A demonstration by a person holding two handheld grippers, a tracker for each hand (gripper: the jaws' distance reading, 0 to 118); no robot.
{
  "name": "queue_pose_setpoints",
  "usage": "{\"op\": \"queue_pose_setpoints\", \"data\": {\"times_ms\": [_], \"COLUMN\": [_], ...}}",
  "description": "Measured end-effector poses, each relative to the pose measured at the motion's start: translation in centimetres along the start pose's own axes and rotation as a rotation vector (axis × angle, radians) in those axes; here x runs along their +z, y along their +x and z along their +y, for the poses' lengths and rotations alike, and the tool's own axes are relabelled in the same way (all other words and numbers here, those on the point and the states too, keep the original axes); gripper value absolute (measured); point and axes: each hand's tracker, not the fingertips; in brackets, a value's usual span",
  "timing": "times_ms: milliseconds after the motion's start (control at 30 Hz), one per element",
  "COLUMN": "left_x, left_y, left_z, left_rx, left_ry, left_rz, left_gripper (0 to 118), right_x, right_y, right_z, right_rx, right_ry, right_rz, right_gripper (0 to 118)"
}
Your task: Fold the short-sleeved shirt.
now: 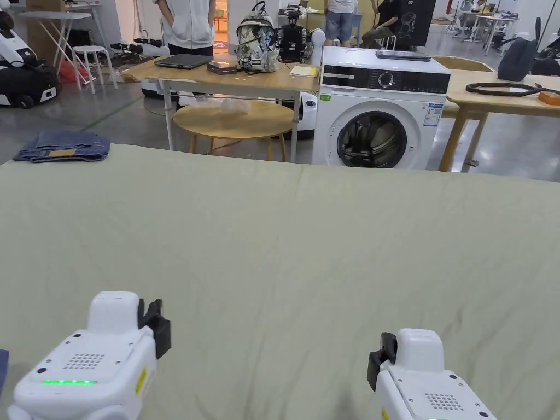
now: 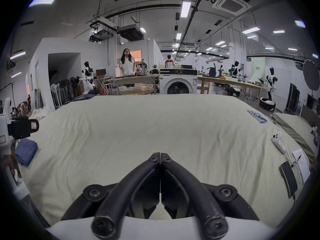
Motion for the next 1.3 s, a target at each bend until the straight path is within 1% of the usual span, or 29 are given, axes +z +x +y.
{"op": "queue_pose_setpoints", "data": {"times_ms": [100,167,267,500,567,767,867,900,933,967,1100,1133,1167,1200,1233,1267,1300], "left_x": [0.2,0.4,0.5,1.6,1.9,1.4,1.4,1.3,1.3,1.3,1.1,0.9,0.8,0.7,0.7,0.9,1.0], "left_y": [2.2,3.3,4.6,5.2,4.9,3.7,3.8,3.8,3.8,3.8,4.2,4.1,4.1,4.2,4.3,4.6,4.6], "left_z": [0.3,0.4,0.9,1.0,0.9,1.1,1.4,1.5,1.6,1.6,1.6,1.6,1.6,1.6,1.6,1.6,1.7], "left_rx": [-0.01,-0.019,-0.032,-0.067,-0.042,-0.037,-0.034,-0.036,-0.037,-0.036,-0.045,-0.046,-0.049,-0.051,-0.052,-0.051,-0.047], "left_ry": [0.055,0.077,0.113,0.153,0.179,0.195,0.196,0.188,0.186,0.189,0.185,0.183,0.181,0.185,0.194,0.196,0.197], "left_rz": [-0.02,-0.028,-0.024,-0.035,-0.031,-0.022,-0.036,-0.042,-0.054,-0.059,-0.067,-0.067,-0.063,-0.058,-0.045,-0.039,-0.035], "left_gripper": [3,0,0,0,0,0,0,1,7,7,17,23,31,51,60,59,73], "right_x": [0.3,0.5,0.7,1.8,2.1,2.4,2.3,2.3,2.3,2.3,2.3,2.4,2.4,2.4,2.4,2.3,2.3], "right_y": [0.5,0.8,1.2,2.3,2.5,2.4,2.3,2.3,2.3,2.3,2.1,2.1,2.1,2.1,2.1,2.1,2.1], "right_z": [0.4,0.7,1.1,1.4,1.5,1.7,1.7,1.7,1.7,1.6,1.7,1.8,1.9,1.9,2.0,2.1,2.1], "right_rx": [-0.005,-0.007,-0.008,-0.038,-0.04,-0.003,-0.009,-0.017,-0.02,-0.022,-0.015,-0.017,-0.017,-0.016,-0.015,-0.016,-0.016], "right_ry": [0.03,0.045,0.075,0.179,0.208,0.246,0.246,0.241,0.24,0.24,0.247,0.249,0.25,0.253,0.256,0.256,0.257], "right_rz": [-0.012,-0.017,-0.026,-0.058,-0.059,-0.068,-0.058,-0.056,-0.058,-0.058,-0.066,-0.069,-0.072,-0.075,-0.079,-0.08,-0.081], "right_gripper": [0,0,0,0,0,0,0,0,0,0,4,12,28,53,65,67,69]}}
